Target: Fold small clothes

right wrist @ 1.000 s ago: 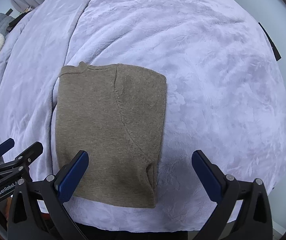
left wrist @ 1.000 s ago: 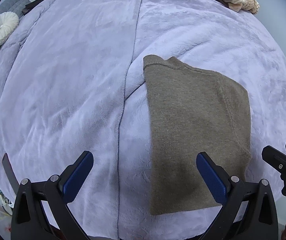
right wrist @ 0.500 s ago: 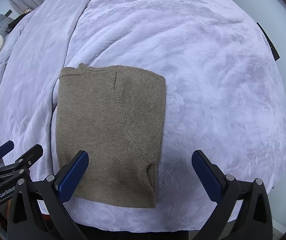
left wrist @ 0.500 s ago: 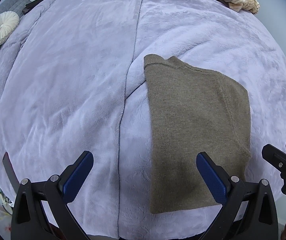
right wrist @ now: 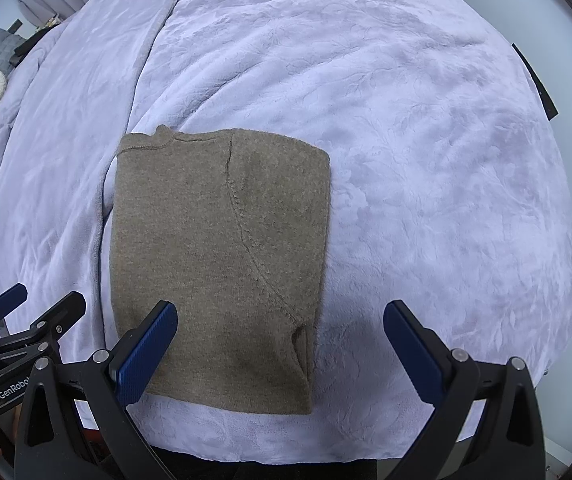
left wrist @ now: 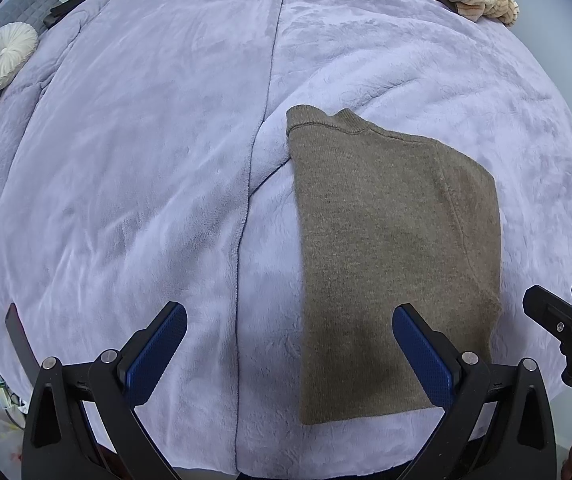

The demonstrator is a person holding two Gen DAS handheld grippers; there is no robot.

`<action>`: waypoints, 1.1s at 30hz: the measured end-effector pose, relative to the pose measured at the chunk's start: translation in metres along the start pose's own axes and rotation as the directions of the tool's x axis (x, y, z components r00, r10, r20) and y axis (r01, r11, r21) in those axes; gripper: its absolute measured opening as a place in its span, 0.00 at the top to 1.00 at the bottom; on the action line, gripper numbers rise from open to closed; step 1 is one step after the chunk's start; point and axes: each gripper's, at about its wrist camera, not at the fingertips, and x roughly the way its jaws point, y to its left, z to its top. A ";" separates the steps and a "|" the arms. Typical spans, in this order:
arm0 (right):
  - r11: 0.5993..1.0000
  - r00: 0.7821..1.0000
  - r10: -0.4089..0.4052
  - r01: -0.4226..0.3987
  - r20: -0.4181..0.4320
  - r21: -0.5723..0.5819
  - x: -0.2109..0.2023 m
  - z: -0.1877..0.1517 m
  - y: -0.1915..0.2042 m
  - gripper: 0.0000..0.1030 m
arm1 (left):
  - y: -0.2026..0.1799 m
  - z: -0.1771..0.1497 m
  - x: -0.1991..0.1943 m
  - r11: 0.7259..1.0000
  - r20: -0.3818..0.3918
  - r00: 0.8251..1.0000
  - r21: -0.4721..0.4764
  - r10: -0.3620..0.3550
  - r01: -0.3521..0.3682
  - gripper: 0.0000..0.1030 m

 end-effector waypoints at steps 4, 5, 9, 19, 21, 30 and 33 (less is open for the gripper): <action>1.000 1.000 -0.004 0.004 0.000 0.000 0.000 -0.001 0.000 0.00 | 0.000 0.000 0.000 1.000 -0.001 1.000 0.000 -0.001 0.001 0.00; 1.000 1.000 -0.004 0.004 -0.001 0.000 0.000 -0.001 0.000 0.00 | 0.000 0.000 0.000 1.000 -0.001 1.000 0.001 -0.002 0.002 0.00; 1.000 1.000 -0.005 0.005 -0.003 0.002 0.001 -0.001 -0.001 0.00 | 0.000 0.000 0.000 1.000 -0.003 1.000 0.001 -0.004 0.004 0.00; 1.000 1.000 -0.006 0.006 -0.004 0.004 0.001 -0.002 0.000 0.00 | 0.001 -0.001 0.002 1.000 -0.013 1.000 0.000 -0.005 0.005 0.00; 1.000 1.000 -0.007 0.007 -0.005 0.005 0.001 -0.003 0.000 0.00 | 0.001 0.000 0.003 1.000 -0.013 1.000 0.000 -0.005 0.005 0.00; 1.000 1.000 -0.007 0.007 -0.005 0.004 0.002 -0.002 0.000 0.00 | 0.001 -0.001 0.003 1.000 -0.013 1.000 -0.001 -0.005 0.005 0.00; 1.000 1.000 -0.007 0.007 -0.006 0.004 0.002 -0.003 0.001 0.00 | 0.001 -0.001 0.003 1.000 -0.013 1.000 -0.001 -0.005 0.005 0.00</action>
